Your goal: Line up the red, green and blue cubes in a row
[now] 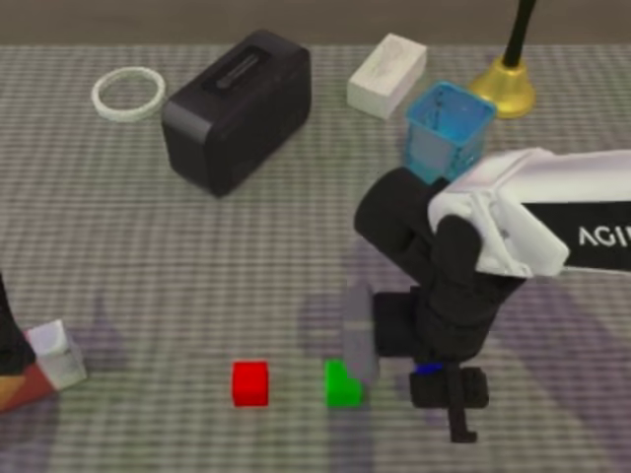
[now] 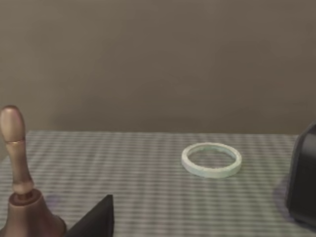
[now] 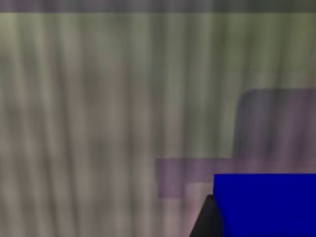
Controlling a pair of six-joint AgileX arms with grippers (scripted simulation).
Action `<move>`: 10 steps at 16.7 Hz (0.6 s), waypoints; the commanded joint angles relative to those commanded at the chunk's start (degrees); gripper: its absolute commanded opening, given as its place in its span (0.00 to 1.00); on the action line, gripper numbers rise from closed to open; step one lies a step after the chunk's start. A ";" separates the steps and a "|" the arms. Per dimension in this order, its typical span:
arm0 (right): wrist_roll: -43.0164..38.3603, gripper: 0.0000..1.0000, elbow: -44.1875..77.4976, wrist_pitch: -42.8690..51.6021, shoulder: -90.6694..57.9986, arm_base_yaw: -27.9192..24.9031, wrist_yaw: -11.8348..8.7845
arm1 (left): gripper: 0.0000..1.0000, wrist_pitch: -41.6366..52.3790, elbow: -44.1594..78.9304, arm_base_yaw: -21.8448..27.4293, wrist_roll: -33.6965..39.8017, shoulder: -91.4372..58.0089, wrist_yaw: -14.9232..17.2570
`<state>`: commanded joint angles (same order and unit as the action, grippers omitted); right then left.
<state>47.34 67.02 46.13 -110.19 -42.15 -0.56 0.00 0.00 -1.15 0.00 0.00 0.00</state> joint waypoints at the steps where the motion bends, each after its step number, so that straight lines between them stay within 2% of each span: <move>1: 0.00 0.00 -0.46 -0.50 -0.25 -0.02 0.01 | 1.00 0.00 0.00 0.00 0.00 0.00 0.00; 4: 0.00 0.00 -0.49 -0.53 -0.27 -0.02 0.01 | 1.00 0.00 0.00 0.00 0.00 0.00 0.00; 10: 0.00 0.45 -0.49 -0.53 -0.27 -0.02 0.01 | 1.00 0.00 0.00 0.00 0.00 0.00 0.00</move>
<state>47.34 66.53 45.60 -110.46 -42.17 -0.55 0.00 0.00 -1.15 0.00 0.00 0.00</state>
